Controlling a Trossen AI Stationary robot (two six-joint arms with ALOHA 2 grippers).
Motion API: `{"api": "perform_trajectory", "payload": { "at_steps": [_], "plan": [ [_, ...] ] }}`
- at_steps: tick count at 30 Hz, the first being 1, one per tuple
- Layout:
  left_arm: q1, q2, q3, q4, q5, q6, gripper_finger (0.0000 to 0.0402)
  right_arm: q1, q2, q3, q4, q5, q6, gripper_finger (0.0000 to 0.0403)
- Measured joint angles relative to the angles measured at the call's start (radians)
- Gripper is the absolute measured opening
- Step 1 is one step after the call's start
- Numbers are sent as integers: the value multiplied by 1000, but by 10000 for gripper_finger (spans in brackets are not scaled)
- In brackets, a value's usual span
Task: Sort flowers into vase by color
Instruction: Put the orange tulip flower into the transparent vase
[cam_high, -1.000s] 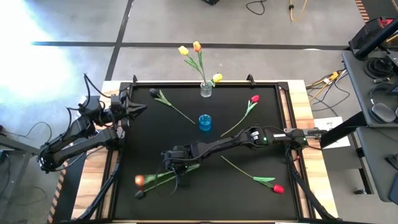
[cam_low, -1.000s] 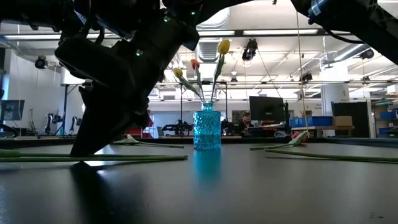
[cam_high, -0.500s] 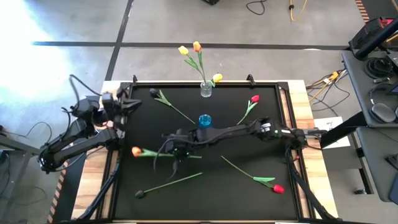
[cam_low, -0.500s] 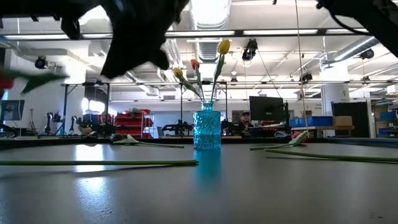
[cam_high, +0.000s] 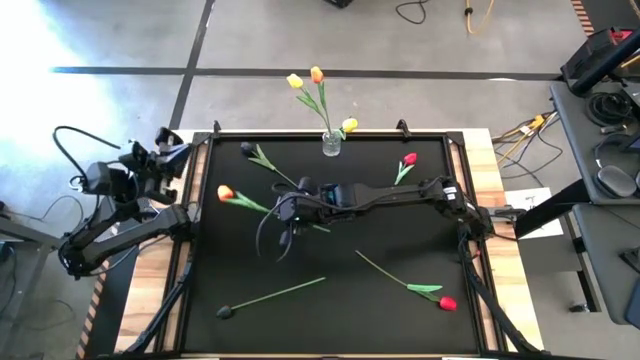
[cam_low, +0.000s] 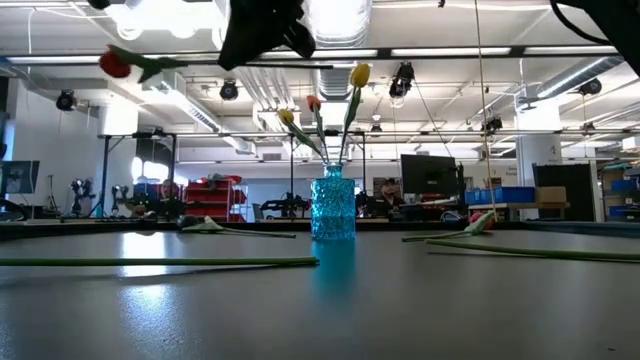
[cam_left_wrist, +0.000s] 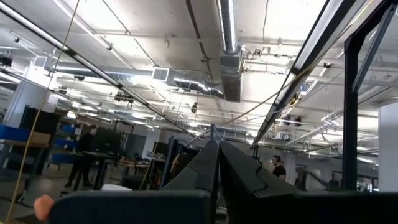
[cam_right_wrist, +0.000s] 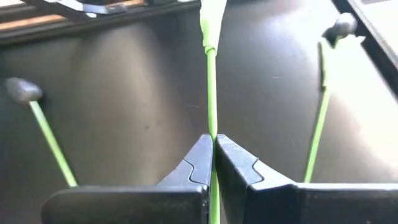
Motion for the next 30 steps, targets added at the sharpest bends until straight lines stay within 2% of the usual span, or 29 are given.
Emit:
{"api": "perform_trajectory", "payload": {
  "at_steps": [9, 14, 21, 30],
  "plan": [
    [0, 51, 116, -63, -2, 10, 0, -39, -70, -31, 23, -1, 1, 9],
    [0, 102, 158, -68, -2, 52, 0, -81, -120, -34, 90, -12, -73, 9],
    [0, 210, 157, -75, -2, 52, 0, -171, -175, -34, 140, -122, -206, 9],
    [0, 358, 224, -11, -42, 117, 0, -321, -268, -34, 158, -354, -345, 9]
  ]
}}
